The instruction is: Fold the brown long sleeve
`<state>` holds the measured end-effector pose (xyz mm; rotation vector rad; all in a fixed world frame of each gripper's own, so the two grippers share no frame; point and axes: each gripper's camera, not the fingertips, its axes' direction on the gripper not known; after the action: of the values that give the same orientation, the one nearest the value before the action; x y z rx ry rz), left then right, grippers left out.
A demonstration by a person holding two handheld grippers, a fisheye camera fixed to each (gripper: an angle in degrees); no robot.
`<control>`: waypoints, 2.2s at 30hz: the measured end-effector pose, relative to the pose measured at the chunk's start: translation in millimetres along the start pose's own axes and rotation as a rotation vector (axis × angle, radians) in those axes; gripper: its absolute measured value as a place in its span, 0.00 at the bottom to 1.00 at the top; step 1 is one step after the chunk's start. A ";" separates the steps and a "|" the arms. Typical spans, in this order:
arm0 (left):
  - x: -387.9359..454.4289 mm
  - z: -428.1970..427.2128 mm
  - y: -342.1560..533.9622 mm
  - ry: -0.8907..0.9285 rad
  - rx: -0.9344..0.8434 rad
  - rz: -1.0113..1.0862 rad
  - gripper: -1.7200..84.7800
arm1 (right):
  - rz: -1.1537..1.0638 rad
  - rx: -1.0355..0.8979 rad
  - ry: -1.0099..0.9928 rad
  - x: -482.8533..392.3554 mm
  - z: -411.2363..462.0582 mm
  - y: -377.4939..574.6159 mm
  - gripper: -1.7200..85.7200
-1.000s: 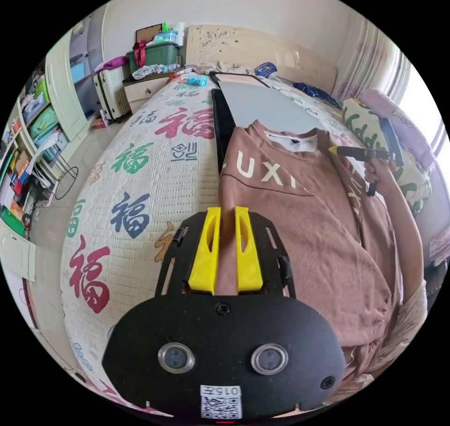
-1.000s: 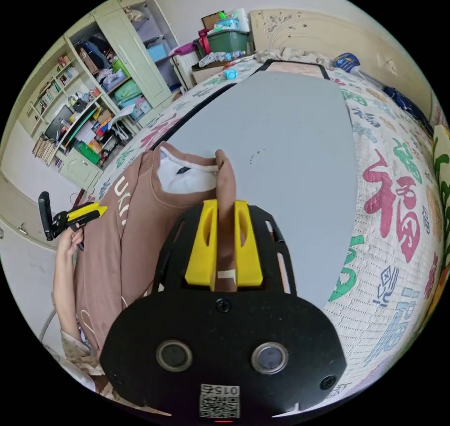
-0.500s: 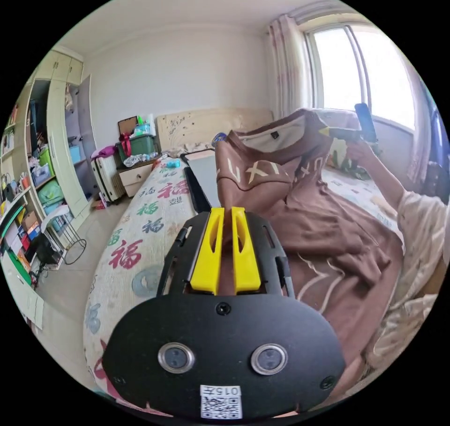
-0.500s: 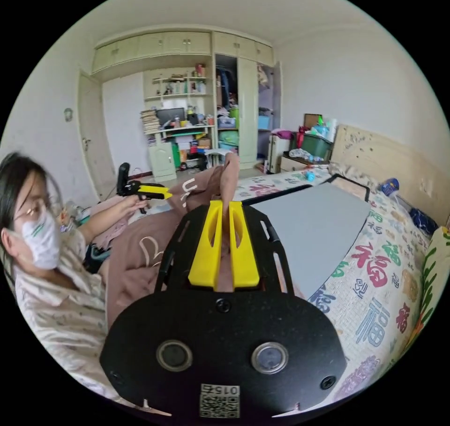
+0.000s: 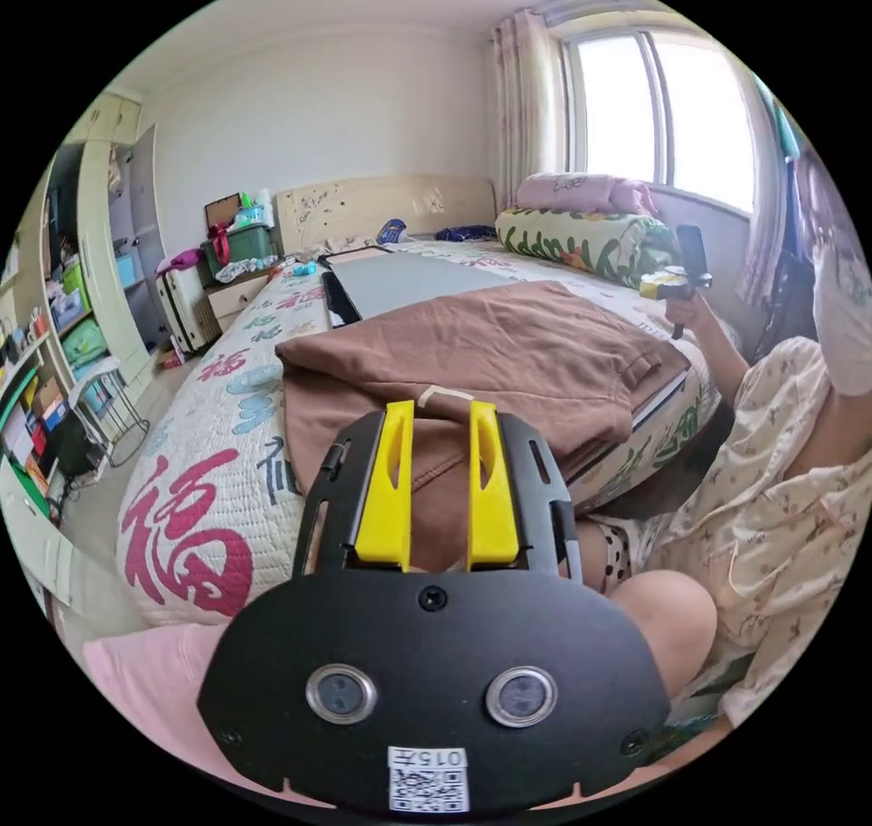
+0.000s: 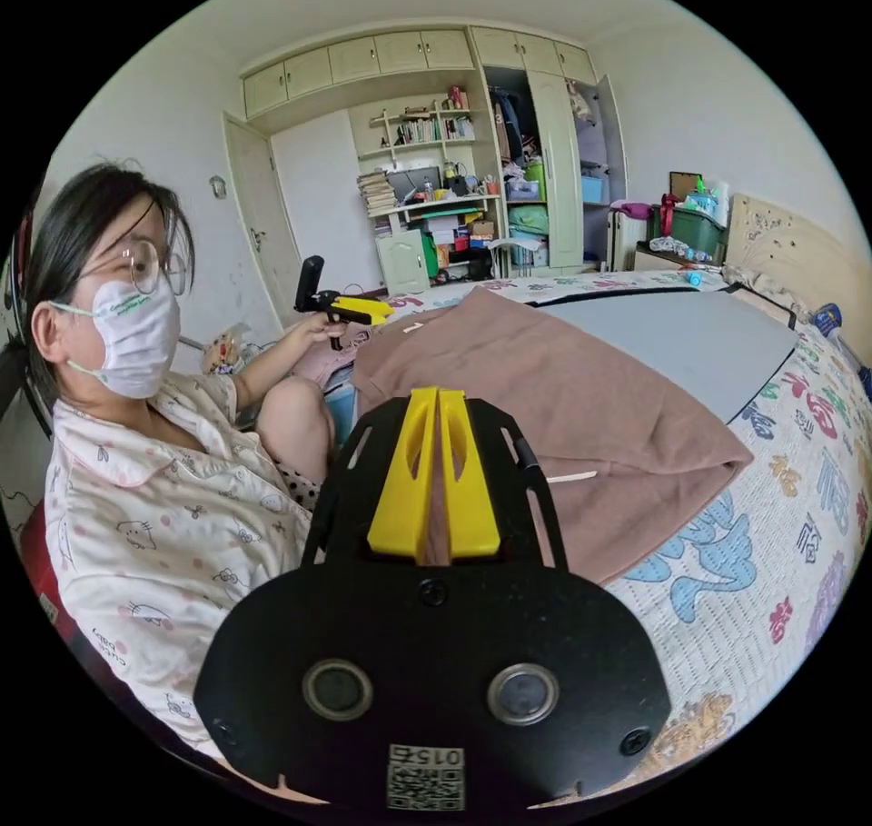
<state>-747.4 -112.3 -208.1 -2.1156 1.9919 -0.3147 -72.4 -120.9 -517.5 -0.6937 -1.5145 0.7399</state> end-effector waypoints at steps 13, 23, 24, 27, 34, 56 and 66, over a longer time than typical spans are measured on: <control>48.6 -54.1 19.7 -0.008 -0.114 -0.139 0.14 | -0.163 -0.109 0.097 -126.3 -44.9 63.7 0.11; 51.4 -105.9 42.0 -0.049 -0.018 -0.288 0.13 | -0.146 0.012 0.060 -153.2 -115.0 59.6 0.11; 52.0 -110.8 44.0 -0.043 -0.012 -0.298 0.13 | -0.146 0.021 0.042 -154.2 -124.0 53.3 0.11; 55.3 -120.7 48.9 -0.058 -0.002 -0.308 0.13 | -0.153 0.019 0.012 -158.3 -144.9 30.3 0.11; 57.7 -127.9 67.1 -0.089 0.018 -0.345 0.13 | -0.162 0.078 -0.103 -139.7 -183.1 -3.9 0.12; -0.4 -51.2 15.8 -0.105 -0.040 -0.391 0.13 | 0.071 0.206 -0.259 -97.7 -304.9 -147.6 0.16; -133.4 92.5 1.0 0.042 -0.080 -0.384 0.15 | 0.381 0.485 -0.236 15.9 -361.0 -204.2 0.17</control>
<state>-728.3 21.9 -297.4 -2.5589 1.6307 -0.3481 286.2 -214.5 -330.8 -0.5392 -1.3447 1.4641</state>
